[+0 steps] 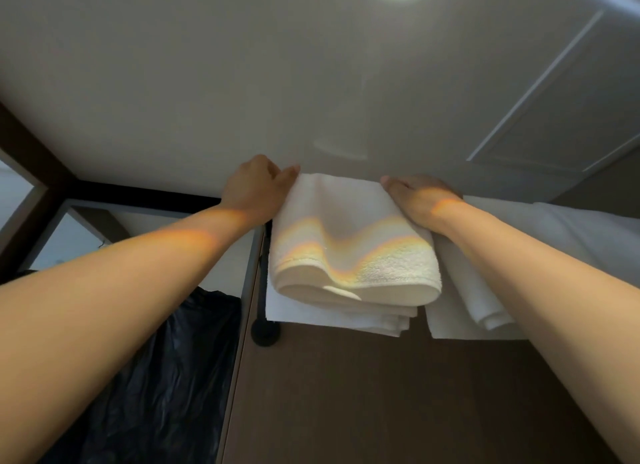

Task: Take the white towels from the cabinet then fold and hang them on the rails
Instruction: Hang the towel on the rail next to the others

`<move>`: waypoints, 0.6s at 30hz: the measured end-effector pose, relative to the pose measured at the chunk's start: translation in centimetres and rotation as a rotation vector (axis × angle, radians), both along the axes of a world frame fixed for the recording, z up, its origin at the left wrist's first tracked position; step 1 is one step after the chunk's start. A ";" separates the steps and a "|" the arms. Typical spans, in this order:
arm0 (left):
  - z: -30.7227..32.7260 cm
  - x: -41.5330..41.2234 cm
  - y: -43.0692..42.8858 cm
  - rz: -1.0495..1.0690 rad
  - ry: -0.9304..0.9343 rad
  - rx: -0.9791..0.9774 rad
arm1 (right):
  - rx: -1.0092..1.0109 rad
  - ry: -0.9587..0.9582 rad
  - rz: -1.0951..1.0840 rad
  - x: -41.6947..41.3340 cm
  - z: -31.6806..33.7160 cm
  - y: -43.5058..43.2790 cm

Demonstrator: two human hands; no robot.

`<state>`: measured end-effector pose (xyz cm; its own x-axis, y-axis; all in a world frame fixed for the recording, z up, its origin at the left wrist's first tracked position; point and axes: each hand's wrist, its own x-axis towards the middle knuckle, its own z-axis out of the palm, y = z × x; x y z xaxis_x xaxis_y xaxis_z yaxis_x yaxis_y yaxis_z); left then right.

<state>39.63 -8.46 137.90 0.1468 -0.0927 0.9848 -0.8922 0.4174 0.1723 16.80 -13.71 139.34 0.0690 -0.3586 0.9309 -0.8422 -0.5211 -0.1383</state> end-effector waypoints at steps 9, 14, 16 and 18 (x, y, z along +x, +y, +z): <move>-5.0 -0.2 1.3 -0.123 0.049 0.043 | -0.277 -0.151 0.209 -0.2 -5.3 1.1; -6.7 -0.2 1.6 -0.181 0.036 0.172 | -0.264 -0.232 0.248 -0.7 -8.1 1.3; -7.1 -0.1 1.6 -0.265 0.044 0.238 | -0.162 -0.287 0.339 -1.1 -8.9 1.5; -7.4 0.3 1.4 -0.434 0.062 0.347 | -0.057 -0.322 0.372 -1.4 -9.2 1.4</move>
